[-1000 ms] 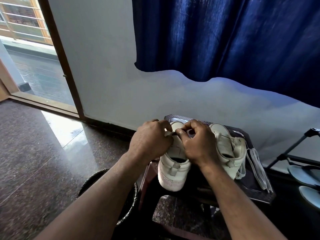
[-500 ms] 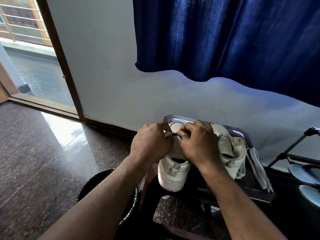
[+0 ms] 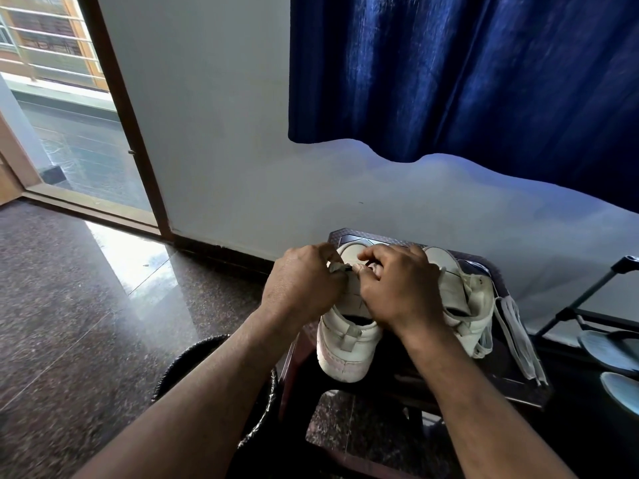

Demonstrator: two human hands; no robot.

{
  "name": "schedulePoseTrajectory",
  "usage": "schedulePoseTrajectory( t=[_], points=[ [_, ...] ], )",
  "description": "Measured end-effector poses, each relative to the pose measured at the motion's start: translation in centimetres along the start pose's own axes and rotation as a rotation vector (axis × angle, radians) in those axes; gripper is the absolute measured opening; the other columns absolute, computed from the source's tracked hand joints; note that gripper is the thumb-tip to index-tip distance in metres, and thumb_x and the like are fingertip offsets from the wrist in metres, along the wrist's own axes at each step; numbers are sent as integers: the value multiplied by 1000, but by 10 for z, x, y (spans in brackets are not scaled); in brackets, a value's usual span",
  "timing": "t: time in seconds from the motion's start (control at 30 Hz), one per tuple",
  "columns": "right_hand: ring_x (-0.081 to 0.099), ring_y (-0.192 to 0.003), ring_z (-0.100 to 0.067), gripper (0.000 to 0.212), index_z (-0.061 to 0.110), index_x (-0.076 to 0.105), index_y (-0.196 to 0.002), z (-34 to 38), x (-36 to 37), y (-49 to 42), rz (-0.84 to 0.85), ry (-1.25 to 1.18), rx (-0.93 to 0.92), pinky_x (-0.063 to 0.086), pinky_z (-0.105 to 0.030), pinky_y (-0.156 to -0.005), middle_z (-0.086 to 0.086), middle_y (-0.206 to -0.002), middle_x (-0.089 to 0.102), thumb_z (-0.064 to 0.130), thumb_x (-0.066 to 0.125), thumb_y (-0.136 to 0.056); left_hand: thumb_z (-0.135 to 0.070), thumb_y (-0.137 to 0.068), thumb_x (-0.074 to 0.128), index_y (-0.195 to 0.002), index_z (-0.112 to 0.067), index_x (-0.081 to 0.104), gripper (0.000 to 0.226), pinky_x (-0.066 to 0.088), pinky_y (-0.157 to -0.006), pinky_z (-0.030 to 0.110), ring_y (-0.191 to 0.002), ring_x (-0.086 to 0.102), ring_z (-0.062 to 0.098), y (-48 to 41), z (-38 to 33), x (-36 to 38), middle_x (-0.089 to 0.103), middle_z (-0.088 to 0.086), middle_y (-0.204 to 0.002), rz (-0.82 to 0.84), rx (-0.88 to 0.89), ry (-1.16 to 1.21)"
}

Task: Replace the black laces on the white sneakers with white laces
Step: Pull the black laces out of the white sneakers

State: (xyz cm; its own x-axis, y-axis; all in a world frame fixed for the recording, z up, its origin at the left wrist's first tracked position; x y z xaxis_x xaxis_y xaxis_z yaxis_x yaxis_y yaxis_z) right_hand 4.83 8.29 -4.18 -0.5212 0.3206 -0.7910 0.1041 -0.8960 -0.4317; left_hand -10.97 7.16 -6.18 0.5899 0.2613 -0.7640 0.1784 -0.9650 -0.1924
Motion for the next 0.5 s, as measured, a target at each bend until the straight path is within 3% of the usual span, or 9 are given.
schedulePoseTrajectory(
  t=[0.17,0.33,0.5],
  points=[
    [55,-109,-25,13,32,76,-93,-3,3,-2,81,178,42,46,-42,-91,8,-101,70,39,66,-91,-34,-83,66,-98,-30,72,16,53,-74,32,-88,66,24,2,-2,-1,72,-2,-86,16,-2,14],
    [55,-116,-24,23,40,75,-112,1,4,-2,145,179,44,43,-45,-99,9,-111,70,40,70,-89,-34,-84,66,-98,-31,73,16,55,-75,32,-88,67,23,3,-3,-2,73,-3,-88,17,-12,23],
    [57,-112,-23,12,33,77,-98,-3,5,-3,112,179,50,41,-42,-95,8,-104,69,38,72,-88,-34,-82,66,-99,-32,73,18,56,-76,34,-90,68,25,4,-3,-4,74,-2,-90,-4,-20,19]
  ],
)
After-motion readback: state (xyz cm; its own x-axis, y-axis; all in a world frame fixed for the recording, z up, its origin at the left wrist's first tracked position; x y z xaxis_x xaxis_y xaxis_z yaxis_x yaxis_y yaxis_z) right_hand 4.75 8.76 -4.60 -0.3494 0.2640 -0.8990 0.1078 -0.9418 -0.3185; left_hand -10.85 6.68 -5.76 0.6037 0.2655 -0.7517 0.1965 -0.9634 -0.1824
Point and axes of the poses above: each hand's wrist, its own y-axis away from the middle knuckle, its own x-axis out of the palm, z = x × y, the point moved 8 cm from there along -y, towards the middle knuckle
